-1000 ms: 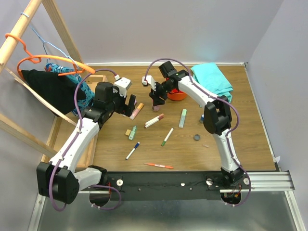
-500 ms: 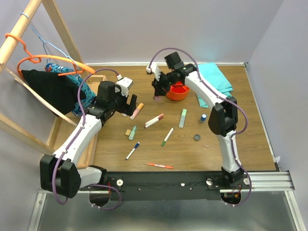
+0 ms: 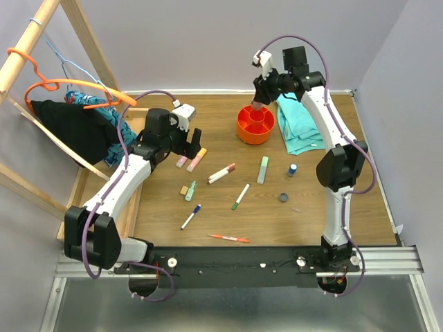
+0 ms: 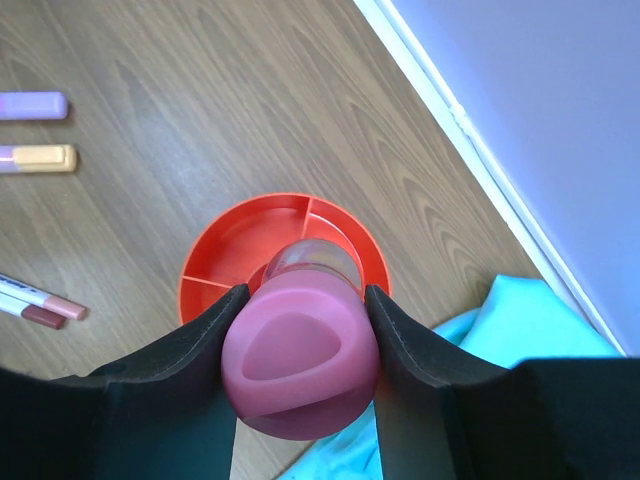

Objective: Sort the stationery into containers
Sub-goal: Place the stationery in the storage box.

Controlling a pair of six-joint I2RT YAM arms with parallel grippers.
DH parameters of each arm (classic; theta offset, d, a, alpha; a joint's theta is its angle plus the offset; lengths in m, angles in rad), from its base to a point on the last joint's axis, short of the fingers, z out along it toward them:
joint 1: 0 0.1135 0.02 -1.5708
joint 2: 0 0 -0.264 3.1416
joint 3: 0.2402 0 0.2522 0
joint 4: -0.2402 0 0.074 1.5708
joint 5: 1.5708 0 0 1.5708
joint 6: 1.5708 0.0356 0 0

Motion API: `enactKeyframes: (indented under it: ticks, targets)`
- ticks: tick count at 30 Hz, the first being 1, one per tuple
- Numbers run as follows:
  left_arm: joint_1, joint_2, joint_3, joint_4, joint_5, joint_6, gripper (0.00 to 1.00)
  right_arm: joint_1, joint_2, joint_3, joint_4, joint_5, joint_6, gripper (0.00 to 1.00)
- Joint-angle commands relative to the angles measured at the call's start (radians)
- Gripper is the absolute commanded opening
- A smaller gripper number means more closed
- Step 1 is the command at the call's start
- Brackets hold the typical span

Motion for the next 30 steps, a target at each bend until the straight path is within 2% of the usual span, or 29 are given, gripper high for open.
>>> enactKeyframes:
  ticks: [1,30]
  targets:
    - [0.004,0.021,0.037,0.027,0.030,0.007,0.99,-0.012,-0.022,0.030,0.016,0.023,0.013,0.32]
    - [0.004,0.035,-0.021,0.038,0.008,-0.024,0.99,-0.017,0.066,-0.093,-0.011,0.006,-0.003,0.34]
